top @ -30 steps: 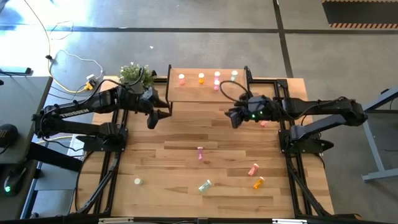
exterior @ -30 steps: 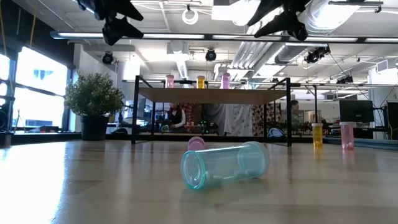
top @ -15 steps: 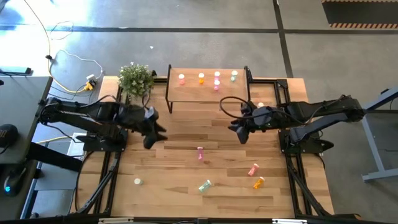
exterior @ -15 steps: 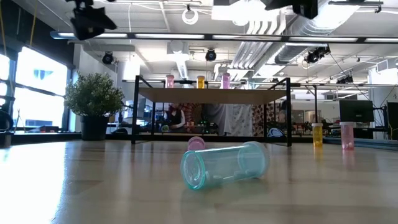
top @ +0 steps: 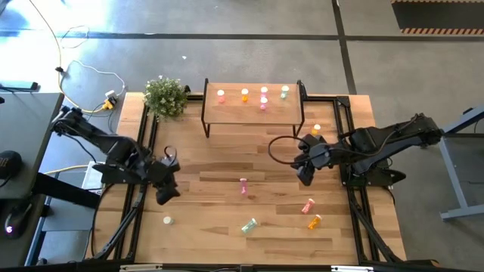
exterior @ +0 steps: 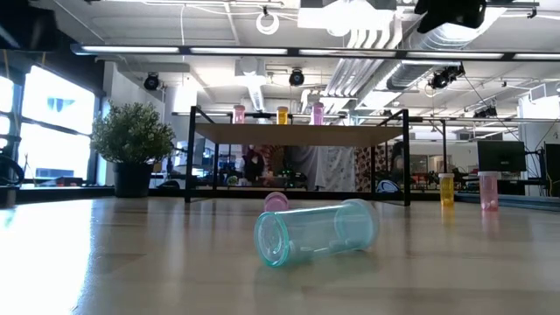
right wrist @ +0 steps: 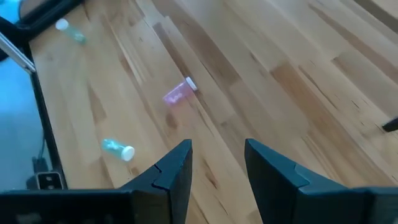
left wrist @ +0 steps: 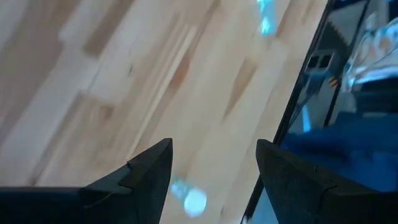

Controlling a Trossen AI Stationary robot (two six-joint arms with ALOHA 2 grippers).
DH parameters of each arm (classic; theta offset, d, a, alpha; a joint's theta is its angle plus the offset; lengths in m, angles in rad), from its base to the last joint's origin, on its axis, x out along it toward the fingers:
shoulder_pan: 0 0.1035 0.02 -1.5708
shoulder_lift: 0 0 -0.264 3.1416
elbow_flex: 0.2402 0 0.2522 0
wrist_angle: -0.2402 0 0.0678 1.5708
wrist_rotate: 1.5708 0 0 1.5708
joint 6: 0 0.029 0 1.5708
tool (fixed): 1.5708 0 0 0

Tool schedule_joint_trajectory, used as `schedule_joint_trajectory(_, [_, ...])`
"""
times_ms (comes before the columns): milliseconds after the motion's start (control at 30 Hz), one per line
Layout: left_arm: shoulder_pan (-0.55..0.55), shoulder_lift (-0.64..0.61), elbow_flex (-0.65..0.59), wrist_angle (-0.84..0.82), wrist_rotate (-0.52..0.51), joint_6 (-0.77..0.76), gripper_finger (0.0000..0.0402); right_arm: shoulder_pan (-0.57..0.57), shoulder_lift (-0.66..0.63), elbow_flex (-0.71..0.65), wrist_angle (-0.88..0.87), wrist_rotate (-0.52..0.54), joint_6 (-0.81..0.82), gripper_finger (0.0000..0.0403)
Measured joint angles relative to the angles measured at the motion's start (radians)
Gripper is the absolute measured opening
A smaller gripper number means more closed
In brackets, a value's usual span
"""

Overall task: Pick and place medicine bottles onto shelf by color
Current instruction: Put the left blue pill bottle on the shelf aligned with the other blue pill bottle

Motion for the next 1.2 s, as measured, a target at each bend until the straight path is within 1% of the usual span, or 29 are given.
schedule_joint_trajectory(133, [-0.091,0.006,0.000,-0.053,-0.036,-0.077,0.0223,0.000,0.000,0.000,-0.009,0.000,0.000,0.0137])
schedule_joint_trajectory(233, [-0.150,0.027,0.000,-0.060,-0.054,-0.114,0.0223,0.000,0.000,0.000,-0.009,0.000,0.000,0.0137])
schedule_joint_trajectory(533, [-0.322,0.206,0.000,-0.036,-0.057,-0.158,0.0223,0.000,0.000,-0.002,-0.008,0.023,-0.023,0.0137])
schedule_joint_trajectory(600, [-0.370,0.238,0.000,-0.001,-0.088,-0.190,0.0223,0.000,0.000,-0.002,-0.009,0.038,-0.026,0.0137])
schedule_joint_trajectory(667, [-0.429,0.268,0.000,0.032,-0.136,-0.243,0.0223,0.000,0.000,-0.002,-0.008,0.049,-0.027,0.0137])
schedule_joint_trajectory(733, [-0.492,0.292,0.000,0.030,-0.169,-0.322,0.0223,0.000,0.000,-0.002,-0.008,0.052,-0.027,0.0137])
schedule_joint_trajectory(900, [-0.648,0.339,0.000,0.039,-0.196,-0.543,0.0223,0.000,0.000,-0.002,-0.008,0.051,-0.027,0.0137])
schedule_joint_trajectory(967, [-0.695,0.371,0.000,0.052,-0.229,-0.608,0.0223,0.000,0.000,-0.002,-0.008,0.052,-0.027,0.0137])
schedule_joint_trajectory(1033, [-0.724,0.406,0.000,0.054,-0.279,-0.668,0.0223,0.000,0.000,-0.002,-0.008,0.059,-0.027,0.0137])
schedule_joint_trajectory(1100, [-0.737,0.449,0.000,0.054,-0.307,-0.705,0.0223,0.000,0.000,-0.002,-0.008,0.062,-0.027,0.0137])
schedule_joint_trajectory(1200, [-0.734,0.517,0.000,0.065,-0.311,-0.715,0.0223,0.000,0.000,-0.002,-0.008,0.063,-0.027,0.0137])
